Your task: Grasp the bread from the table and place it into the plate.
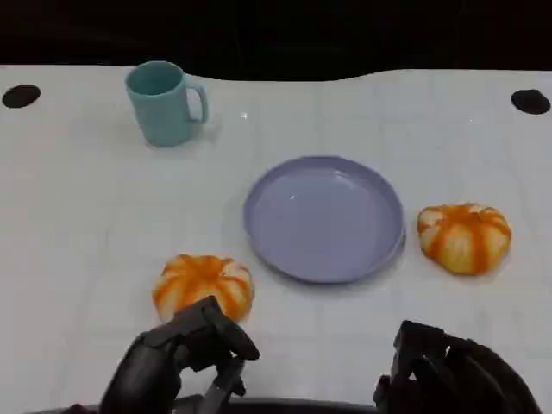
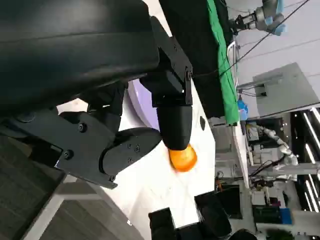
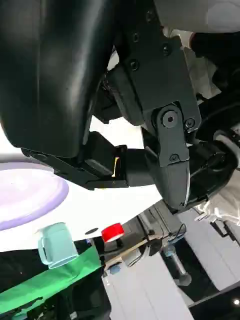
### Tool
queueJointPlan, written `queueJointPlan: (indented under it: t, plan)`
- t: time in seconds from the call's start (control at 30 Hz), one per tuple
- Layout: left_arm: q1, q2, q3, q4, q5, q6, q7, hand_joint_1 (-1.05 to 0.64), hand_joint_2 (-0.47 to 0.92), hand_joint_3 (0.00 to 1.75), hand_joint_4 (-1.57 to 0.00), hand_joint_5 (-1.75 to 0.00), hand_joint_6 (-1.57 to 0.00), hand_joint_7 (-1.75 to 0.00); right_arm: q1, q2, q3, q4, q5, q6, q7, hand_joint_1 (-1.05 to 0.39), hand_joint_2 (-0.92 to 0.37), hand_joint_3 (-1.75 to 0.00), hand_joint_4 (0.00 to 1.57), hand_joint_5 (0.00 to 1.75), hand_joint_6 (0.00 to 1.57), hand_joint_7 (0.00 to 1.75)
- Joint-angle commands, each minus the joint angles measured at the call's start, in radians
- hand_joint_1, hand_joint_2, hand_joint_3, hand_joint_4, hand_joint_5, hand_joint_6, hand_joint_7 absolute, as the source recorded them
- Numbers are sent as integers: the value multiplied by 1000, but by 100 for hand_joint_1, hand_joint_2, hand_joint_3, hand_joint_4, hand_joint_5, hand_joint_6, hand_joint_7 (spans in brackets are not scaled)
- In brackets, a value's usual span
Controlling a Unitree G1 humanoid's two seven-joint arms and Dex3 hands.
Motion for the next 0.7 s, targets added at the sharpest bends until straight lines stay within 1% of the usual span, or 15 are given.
queueJointPlan:
  t: [0.03,0.23,0.57,0.63,0.7]
  plan:
    - [-15,5,7,27,17,-32,0,-19,72,81,-60,-170,-64,-142,-10,-4,-13,16,12,-6,5,-70,-92,-25,85,162,75,139]
    - [-11,4,9,19,2,-8,-6,-19,71,83,-59,-170,-64,-141,-9,-6,-9,20,3,-15,6,-71,-92,-25,86,162,76,140]
    - [-13,2,14,18,4,-7,1,-17,70,83,-60,-167,-64,-140,-13,-9,-4,17,-3,-14,7,-72,-92,-25,86,162,76,142]
    - [-5,-3,17,0,15,15,20,-16,70,83,-61,-161,-65,-133,-13,-7,-4,18,0,-11,7,-71,-92,-25,86,162,76,142]
    - [5,-5,18,-27,36,34,42,-15,69,86,-61,-152,-64,-118,-12,-5,-3,15,1,-7,3,-71,-92,-25,86,162,76,142]
